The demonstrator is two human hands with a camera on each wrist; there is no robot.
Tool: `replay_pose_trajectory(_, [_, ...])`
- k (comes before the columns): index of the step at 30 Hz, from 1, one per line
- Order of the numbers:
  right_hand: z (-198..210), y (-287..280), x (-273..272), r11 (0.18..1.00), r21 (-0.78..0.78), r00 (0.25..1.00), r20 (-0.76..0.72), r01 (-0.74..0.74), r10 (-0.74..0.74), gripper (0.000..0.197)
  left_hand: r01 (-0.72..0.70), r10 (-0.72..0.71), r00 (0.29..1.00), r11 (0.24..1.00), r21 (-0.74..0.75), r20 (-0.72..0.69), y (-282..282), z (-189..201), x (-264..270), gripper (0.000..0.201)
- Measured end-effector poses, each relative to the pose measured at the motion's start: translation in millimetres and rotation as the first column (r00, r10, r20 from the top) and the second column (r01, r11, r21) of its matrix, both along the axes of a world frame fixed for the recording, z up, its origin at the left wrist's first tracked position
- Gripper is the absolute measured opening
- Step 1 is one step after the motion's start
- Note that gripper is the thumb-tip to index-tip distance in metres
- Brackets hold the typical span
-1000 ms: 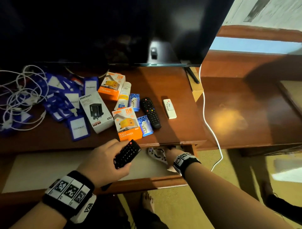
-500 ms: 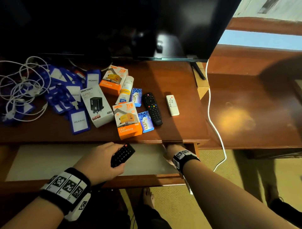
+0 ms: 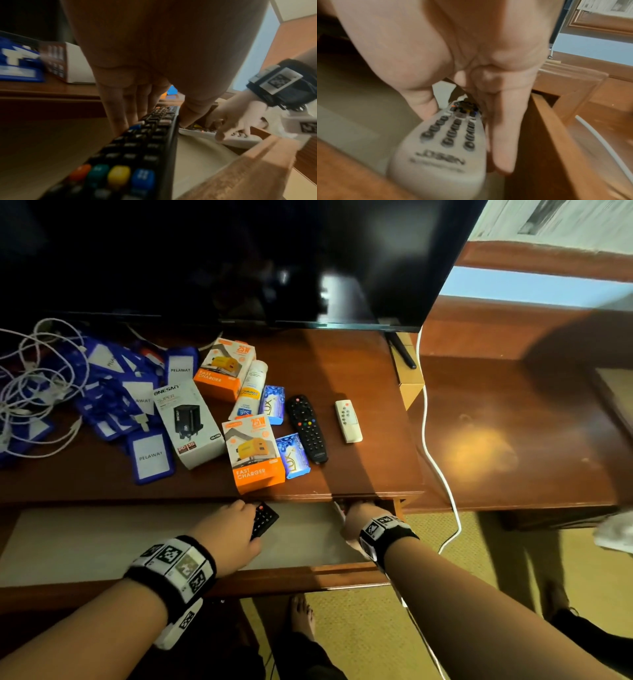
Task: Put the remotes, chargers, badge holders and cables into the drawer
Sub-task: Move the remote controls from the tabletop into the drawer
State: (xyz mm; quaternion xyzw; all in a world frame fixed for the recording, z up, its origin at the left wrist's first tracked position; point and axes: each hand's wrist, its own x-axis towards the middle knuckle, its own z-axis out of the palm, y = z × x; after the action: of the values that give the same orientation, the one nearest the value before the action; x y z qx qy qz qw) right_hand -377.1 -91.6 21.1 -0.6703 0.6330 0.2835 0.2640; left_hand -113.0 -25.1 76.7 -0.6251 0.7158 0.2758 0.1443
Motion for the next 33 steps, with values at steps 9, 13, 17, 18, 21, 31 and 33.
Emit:
replay_pose_trajectory(9, [-2.0,-1.1,-12.9,0.999,0.032,1.0,0.019,-0.021,0.02,0.043,0.063,-0.073,0.986,0.996,0.069,0.153,-16.8,-21.0,-37.9,0.05])
replay_pose_trajectory(13, [-6.5,-5.1,5.7,0.99,0.084,0.992,0.059,-0.114,0.109,0.05,0.03,-0.055,0.983,0.989,0.143,0.177,-23.4,-32.2,-42.4,0.049])
replay_pose_trajectory(17, [-16.8,-13.5,25.3,0.977,0.138,0.985,0.077,-0.162,0.152,0.055,0.018,-0.052,0.982,0.983,0.182,0.183,-31.3,-37.5,-47.4,0.045])
replay_pose_trajectory(18, [-18.4,-13.3,28.8,0.976,0.147,0.986,0.082,-0.158,0.148,0.055,0.021,-0.057,0.98,0.982,0.189,0.188,-32.4,-38.1,-47.8,0.044])
replay_pose_trajectory(21, [-15.5,-10.3,33.7,0.977,0.143,0.987,0.047,-0.158,0.153,0.052,0.037,-0.079,0.977,0.978,0.207,0.198,-34.8,-40.8,-47.1,0.045])
replay_pose_trajectory(31, [6.1,5.7,-11.3,0.996,0.092,0.993,-0.12,-0.011,0.022,0.042,0.088,-0.124,0.977,0.976,0.2,0.176,-37.4,-40.9,-52.1,0.039])
replay_pose_trajectory(33, [7.9,6.8,-14.1,0.996,0.076,0.992,-0.114,0.056,-0.047,0.038,0.092,-0.128,0.976,0.976,0.2,0.178,-38.1,-39.9,-52.8,0.038])
